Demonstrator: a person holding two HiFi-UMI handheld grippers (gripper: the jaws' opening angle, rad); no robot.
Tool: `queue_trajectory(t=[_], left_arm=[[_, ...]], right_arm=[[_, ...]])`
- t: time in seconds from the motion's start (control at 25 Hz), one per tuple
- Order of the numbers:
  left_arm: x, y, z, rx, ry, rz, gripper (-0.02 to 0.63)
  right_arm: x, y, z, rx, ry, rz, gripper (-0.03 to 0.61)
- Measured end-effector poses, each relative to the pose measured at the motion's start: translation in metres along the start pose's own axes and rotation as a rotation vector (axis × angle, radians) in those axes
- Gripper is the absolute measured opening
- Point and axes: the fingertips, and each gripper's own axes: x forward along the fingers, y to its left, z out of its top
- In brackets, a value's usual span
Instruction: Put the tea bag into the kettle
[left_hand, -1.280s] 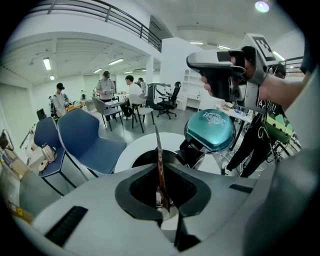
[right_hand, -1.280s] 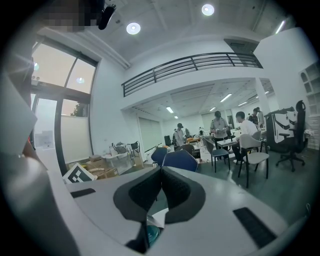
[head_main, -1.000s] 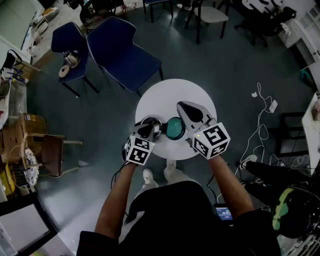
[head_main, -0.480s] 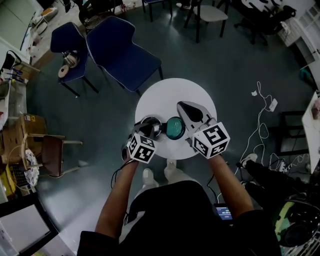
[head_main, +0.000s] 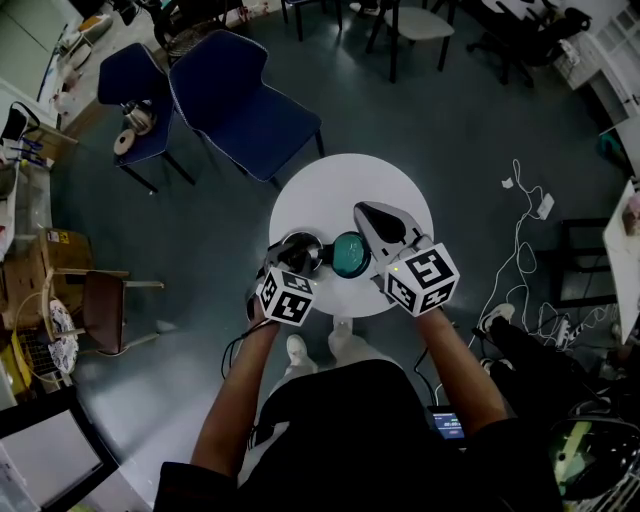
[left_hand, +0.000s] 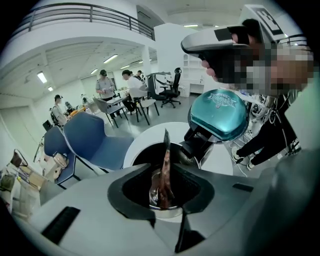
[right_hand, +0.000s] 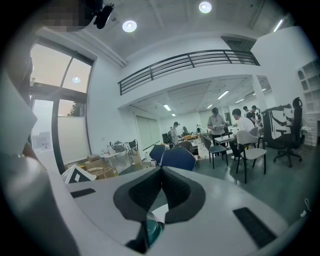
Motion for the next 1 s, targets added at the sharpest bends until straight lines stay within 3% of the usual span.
queue_trajectory(t=[0.08,0.6,1.0], left_arm=[[0.000,-0.001,0.000,-0.001,-0.009,-0.011,0.115],[-0.005,-0.002,0.005,0.005,-0.040,-0.032,0.133],[-0.032,0.012,0.028,-0.038,-0.130,-0.022,0.117]], right_arm=[[0.000,0.001,0.000,0.000,0.001,-0.002,0.018],[0.002,0.003,0.004,-0.004,0.002,0.000,0.018],[0.006,0.013,0.013,-0.022,-0.003,0.010,0.018]])
